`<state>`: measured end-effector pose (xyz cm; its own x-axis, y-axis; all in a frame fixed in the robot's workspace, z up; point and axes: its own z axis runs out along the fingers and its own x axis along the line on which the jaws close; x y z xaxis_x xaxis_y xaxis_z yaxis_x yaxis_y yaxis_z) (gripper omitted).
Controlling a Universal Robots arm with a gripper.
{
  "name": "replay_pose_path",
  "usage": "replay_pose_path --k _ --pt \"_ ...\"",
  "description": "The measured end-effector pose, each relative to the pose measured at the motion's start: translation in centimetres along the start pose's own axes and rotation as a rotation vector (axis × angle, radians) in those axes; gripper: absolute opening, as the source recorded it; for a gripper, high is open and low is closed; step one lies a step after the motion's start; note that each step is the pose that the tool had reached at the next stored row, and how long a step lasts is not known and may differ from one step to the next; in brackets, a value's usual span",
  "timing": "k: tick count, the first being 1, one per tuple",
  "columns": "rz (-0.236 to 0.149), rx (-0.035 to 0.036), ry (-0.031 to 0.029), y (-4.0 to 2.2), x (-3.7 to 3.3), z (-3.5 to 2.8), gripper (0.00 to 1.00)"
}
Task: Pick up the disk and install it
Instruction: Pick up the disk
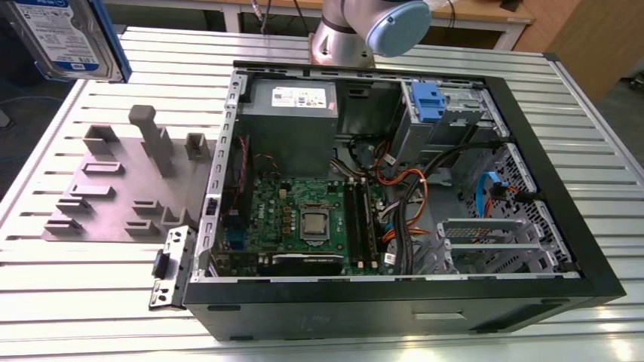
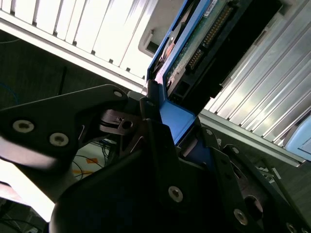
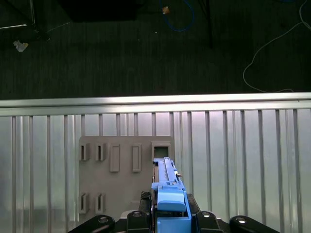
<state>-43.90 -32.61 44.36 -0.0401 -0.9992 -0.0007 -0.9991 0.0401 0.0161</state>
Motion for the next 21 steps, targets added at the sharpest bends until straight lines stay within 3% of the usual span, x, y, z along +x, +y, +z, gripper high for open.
replay_pose_path --k 11,21 --pt "0.000 0.0000 0.0000 0.00 0.00 -0.05 0.37" --pt "0.000 0.0000 -0.0002 0.02 0.00 -1.10 0.37"
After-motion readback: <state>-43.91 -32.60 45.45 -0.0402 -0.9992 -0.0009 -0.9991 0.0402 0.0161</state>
